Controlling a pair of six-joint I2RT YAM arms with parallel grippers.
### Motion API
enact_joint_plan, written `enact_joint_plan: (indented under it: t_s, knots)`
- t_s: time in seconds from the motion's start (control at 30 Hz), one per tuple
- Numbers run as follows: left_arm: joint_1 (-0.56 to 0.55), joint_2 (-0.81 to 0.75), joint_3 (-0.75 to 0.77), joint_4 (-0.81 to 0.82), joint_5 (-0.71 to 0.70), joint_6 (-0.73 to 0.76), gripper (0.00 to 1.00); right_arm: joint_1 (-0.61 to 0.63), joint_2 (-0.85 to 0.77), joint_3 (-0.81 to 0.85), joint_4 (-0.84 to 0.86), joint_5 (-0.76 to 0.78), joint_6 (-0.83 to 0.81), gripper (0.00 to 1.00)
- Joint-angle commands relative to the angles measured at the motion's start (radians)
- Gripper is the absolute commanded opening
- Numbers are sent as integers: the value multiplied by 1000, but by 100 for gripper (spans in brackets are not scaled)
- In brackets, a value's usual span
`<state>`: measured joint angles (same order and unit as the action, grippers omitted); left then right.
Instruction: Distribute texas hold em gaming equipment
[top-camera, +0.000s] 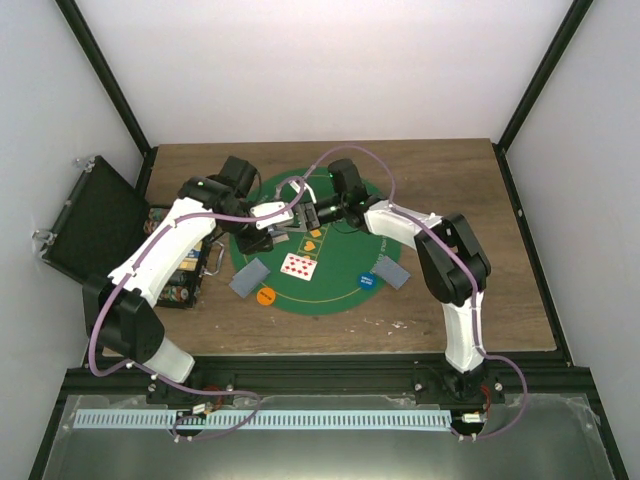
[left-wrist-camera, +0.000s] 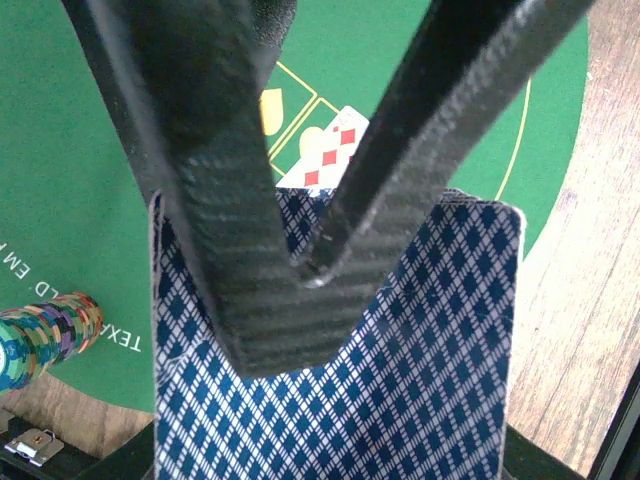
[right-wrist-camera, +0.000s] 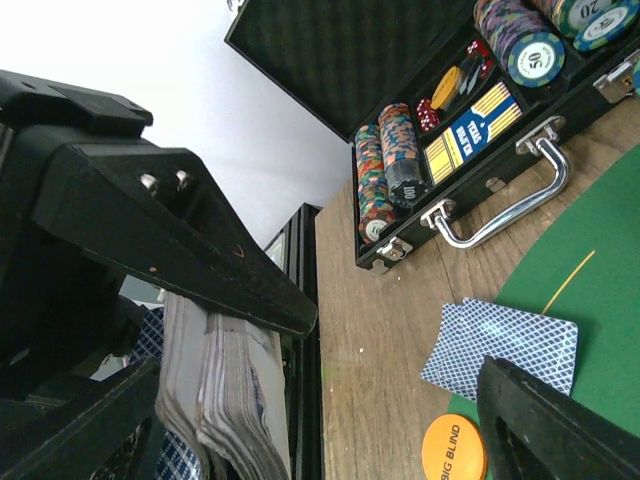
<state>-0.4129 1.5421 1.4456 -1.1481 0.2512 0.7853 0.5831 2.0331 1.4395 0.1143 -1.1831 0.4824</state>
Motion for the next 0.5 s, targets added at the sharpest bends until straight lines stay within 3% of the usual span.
enact_joint_plan:
  t_s: [0.0,0.07,0.23,0.47]
  knots:
    - [-1,9,32,21,4,-7,46,13,8,53,-62,12,-58,84]
    - [-1,7,32,23,0,-9,45,12,9,69,-120,42,-97,80]
    - [0,4,23,29,-21,-6,45,-7,-15,64,-177,73,-131,59]
    - [0,5,18,30,-32,-2,45,-38,-59,60,-250,110,-190,52]
